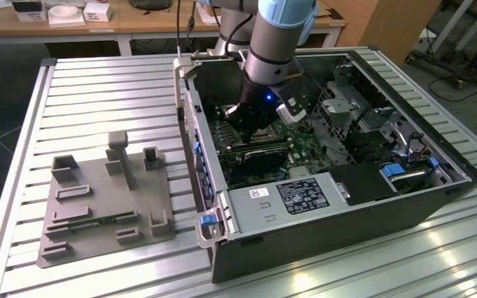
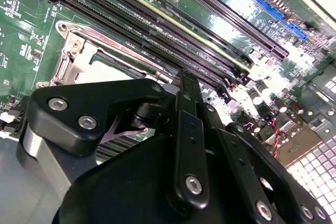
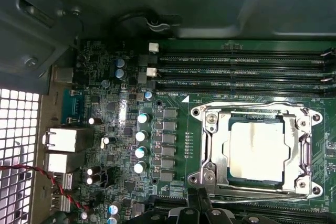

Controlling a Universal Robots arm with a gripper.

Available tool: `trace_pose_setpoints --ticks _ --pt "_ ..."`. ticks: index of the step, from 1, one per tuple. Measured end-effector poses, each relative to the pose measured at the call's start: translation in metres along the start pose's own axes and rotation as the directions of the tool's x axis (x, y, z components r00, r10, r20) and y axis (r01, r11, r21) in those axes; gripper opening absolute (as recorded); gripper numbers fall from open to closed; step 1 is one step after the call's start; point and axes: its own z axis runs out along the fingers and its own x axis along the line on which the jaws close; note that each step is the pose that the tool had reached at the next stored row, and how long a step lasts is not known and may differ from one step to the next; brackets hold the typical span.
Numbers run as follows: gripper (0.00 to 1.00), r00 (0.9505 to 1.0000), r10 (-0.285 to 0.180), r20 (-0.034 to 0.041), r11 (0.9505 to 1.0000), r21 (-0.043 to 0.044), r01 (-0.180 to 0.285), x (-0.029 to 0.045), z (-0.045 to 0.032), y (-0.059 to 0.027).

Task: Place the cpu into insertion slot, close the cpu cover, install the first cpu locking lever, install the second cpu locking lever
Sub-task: 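Install the second cpu locking lever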

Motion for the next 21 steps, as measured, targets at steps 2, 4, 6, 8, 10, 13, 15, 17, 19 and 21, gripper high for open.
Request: trace_pose_setpoints --ticks 2,4,6,8,10,13,15,17,19,21 --pt "0.11 1.0000 0.000 0.0002 1.0000 -0.0038 0.000 -0.0001 0.0006 0.0000" --pt "0.11 1.0000 0.000 0.0003 1.0000 -0.0079 0.000 -0.0001 0.0012 0.0000" --pt "0.11 1.0000 -0.001 0.0004 0.9999 -0.0109 0.001 -0.0001 0.0016 0.0000" --pt "0.11 1.0000 -0.001 0.0004 0.9999 -0.0132 0.001 -0.0001 0.0018 0.0000" --pt "0.11 1.0000 -0.001 0.0006 0.9999 -0.0156 0.001 -0.0001 0.0019 0.0000" --pt "0.11 1.0000 -0.001 0.0012 0.9998 -0.0193 0.001 -0.0001 0.0021 0.0003" --pt "0.11 1.0000 -0.001 0.0015 0.9998 -0.0201 0.001 -0.0001 0.0027 0.0003" --pt "0.11 1.0000 -0.001 0.0014 0.9998 -0.0201 0.001 0.0000 0.0034 0.0003" --pt "0.11 1.0000 -0.001 0.0015 0.9998 -0.0201 0.001 0.0001 0.0040 0.0004" --pt "0.11 1.0000 -0.001 0.0014 0.9998 -0.0200 0.001 0.0002 0.0046 0.0008"
